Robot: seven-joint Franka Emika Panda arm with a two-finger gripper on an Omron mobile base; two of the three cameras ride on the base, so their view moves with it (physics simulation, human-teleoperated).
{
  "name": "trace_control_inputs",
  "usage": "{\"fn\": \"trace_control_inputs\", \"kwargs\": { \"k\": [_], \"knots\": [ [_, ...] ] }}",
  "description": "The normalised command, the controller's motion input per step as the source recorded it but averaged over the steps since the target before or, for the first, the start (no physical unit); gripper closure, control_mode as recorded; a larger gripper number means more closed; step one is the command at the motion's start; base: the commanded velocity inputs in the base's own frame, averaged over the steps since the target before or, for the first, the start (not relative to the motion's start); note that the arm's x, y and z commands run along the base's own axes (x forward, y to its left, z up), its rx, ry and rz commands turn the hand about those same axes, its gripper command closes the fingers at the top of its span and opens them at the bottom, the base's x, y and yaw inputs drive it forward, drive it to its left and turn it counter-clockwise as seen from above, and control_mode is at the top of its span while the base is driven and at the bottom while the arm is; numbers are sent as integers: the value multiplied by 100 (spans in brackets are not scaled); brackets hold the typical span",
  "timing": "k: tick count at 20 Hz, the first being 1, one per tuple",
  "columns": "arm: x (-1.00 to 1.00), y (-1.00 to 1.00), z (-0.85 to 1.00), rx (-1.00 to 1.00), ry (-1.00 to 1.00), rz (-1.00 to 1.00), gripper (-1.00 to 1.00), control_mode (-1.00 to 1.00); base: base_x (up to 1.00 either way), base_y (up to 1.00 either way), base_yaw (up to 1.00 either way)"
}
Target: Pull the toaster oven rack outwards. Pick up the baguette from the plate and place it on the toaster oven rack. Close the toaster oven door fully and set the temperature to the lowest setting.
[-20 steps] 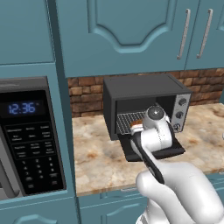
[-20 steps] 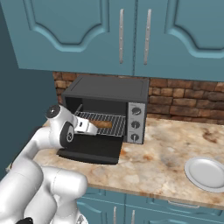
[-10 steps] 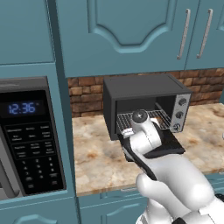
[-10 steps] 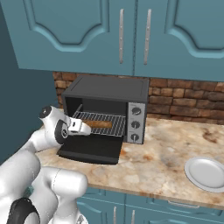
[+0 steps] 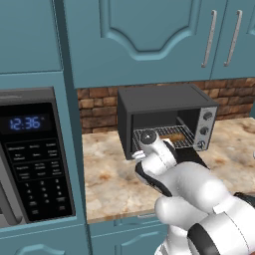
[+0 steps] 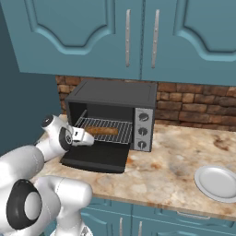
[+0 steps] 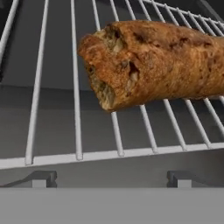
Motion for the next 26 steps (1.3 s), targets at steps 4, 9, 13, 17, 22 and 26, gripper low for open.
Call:
{"fn": "trace_control_inputs", "kwargs": {
  "k": [4,9,13,17,22,26],
  "knots": [
    [19,0,-42,0,0,0,-100,-100,0,0,0],
    [20,0,-36,0,0,0,-100,-100,0,0,0],
    [23,0,-31,0,0,0,-100,-100,0,0,0],
    [25,-1,-26,0,-5,0,-100,-100,0,0,0],
    [31,-5,-20,0,-12,0,-100,-100,0,0,0],
    [34,-6,-17,0,-18,0,-100,-100,0,0,0]
  ]
}}
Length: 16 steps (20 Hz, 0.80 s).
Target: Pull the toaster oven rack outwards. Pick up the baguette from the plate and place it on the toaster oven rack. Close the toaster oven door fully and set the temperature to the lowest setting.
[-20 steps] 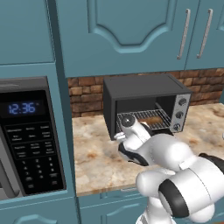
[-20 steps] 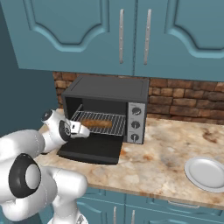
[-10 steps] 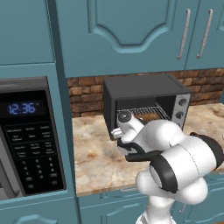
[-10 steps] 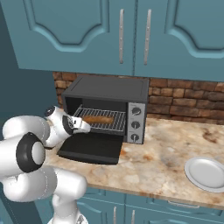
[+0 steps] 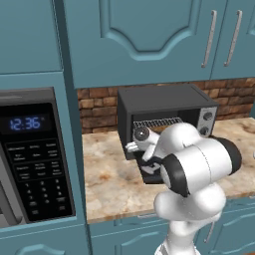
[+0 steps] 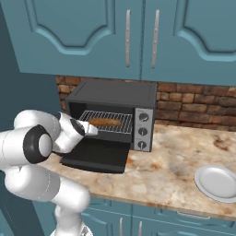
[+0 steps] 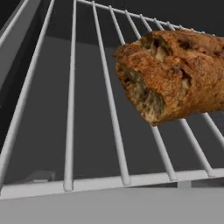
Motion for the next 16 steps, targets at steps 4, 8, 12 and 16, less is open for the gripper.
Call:
{"fn": "trace_control_inputs", "kwargs": {
  "k": [4,8,12,16],
  "knots": [
    [29,-7,-10,0,-22,0,-100,-100,0,0,0],
    [20,-2,-3,2,-20,0,-100,-100,0,0,0],
    [-23,-16,0,12,0,0,-100,-100,0,0,0],
    [-67,-2,0,12,0,-4,-100,-100,0,0,0]
  ]
}}
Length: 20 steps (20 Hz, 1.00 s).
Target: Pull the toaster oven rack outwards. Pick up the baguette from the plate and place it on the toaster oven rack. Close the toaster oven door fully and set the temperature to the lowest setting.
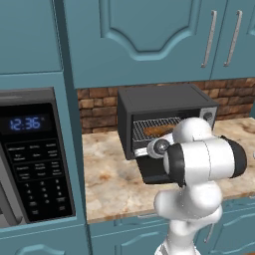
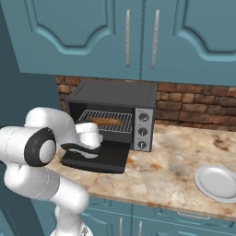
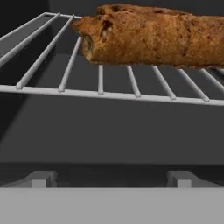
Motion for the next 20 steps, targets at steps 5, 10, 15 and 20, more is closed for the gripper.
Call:
{"fn": "trace_control_inputs", "kwargs": {
  "k": [5,10,15,20],
  "knots": [
    [-95,-2,18,12,0,-5,-100,-100,0,0,0],
    [-80,-7,60,12,0,-7,-100,-100,0,0,0],
    [-40,-1,78,10,4,-9,-100,-100,0,0,0],
    [-30,0,63,4,17,-6,-100,-100,0,0,0]
  ]
}}
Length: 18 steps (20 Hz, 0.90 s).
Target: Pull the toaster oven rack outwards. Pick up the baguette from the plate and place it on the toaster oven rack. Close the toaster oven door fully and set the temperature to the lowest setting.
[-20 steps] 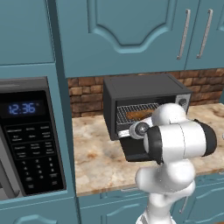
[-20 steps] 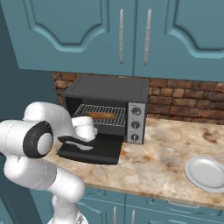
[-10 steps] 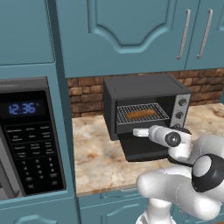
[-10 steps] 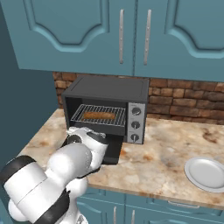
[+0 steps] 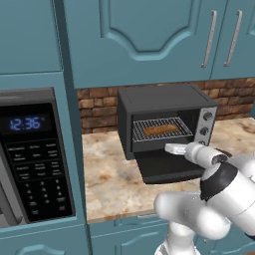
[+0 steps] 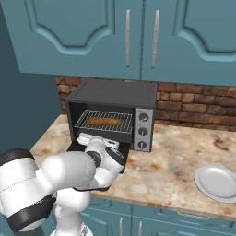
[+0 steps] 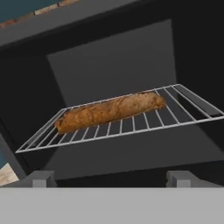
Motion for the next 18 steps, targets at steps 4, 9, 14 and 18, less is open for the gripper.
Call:
{"fn": "trace_control_inputs", "kwargs": {
  "k": [4,9,14,18],
  "knots": [
    [-31,-1,75,7,20,-6,-100,-100,0,0,0],
    [-29,-1,67,12,16,-8,-100,-100,0,0,0],
    [-20,0,13,15,-3,-15,-100,-100,0,0,0],
    [-4,0,0,20,-15,-18,-100,-100,0,0,0]
  ]
}}
